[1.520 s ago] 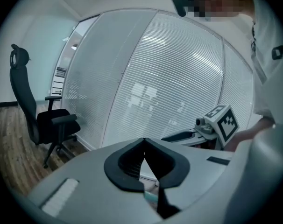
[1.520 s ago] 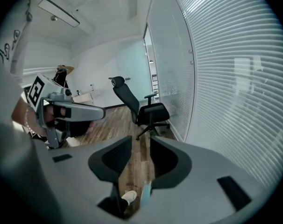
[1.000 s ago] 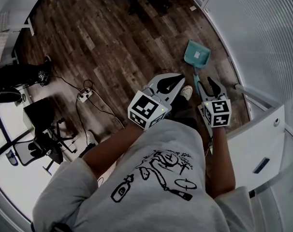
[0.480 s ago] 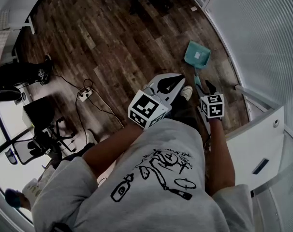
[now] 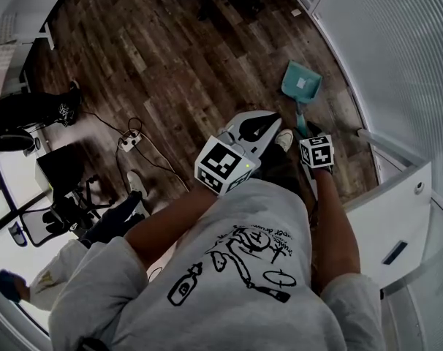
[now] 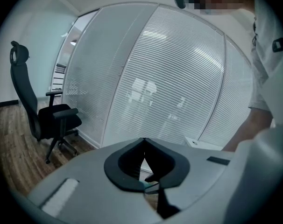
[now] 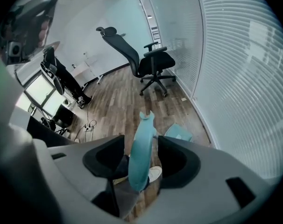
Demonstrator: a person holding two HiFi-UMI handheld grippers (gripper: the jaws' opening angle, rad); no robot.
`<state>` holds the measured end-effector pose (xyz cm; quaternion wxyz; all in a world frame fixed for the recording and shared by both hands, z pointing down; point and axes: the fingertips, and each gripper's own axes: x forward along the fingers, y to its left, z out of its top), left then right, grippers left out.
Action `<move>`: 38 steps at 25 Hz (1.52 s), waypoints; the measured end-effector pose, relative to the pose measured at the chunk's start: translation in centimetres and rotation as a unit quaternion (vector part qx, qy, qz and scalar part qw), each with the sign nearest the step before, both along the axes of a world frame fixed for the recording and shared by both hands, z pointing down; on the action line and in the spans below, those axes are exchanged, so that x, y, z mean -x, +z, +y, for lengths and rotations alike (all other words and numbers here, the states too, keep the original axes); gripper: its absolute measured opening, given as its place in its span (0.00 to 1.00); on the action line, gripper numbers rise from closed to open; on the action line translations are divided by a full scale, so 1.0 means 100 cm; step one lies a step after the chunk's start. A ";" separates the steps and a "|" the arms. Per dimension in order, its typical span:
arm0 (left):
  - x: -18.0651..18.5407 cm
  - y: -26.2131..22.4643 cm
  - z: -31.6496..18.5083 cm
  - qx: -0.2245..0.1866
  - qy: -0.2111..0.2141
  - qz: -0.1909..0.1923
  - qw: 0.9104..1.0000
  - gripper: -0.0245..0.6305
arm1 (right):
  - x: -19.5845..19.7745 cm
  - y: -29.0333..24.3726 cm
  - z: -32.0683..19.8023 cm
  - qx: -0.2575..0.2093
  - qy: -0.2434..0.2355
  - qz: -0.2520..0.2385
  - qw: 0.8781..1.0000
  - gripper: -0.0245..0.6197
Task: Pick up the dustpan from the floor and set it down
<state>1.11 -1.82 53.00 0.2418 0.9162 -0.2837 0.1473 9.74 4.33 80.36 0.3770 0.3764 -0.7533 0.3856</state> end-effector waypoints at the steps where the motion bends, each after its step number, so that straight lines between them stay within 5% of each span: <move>1: 0.000 0.001 0.001 0.000 0.000 0.000 1.000 0.04 | 0.000 0.004 0.001 0.004 -0.004 0.001 1.000 0.34; 10: 0.005 0.001 0.005 0.000 -0.004 -0.003 1.000 0.04 | 0.007 0.021 -0.003 0.030 -0.028 -0.001 0.999 0.34; 19: 0.011 0.001 -0.002 0.004 -0.006 -0.005 1.000 0.04 | -0.002 0.018 -0.021 0.042 0.064 -0.039 0.996 0.26; 38: 0.000 -0.017 -0.005 -0.012 0.005 -0.004 1.000 0.04 | -0.040 -0.013 -0.054 -0.023 0.108 -0.003 0.994 0.21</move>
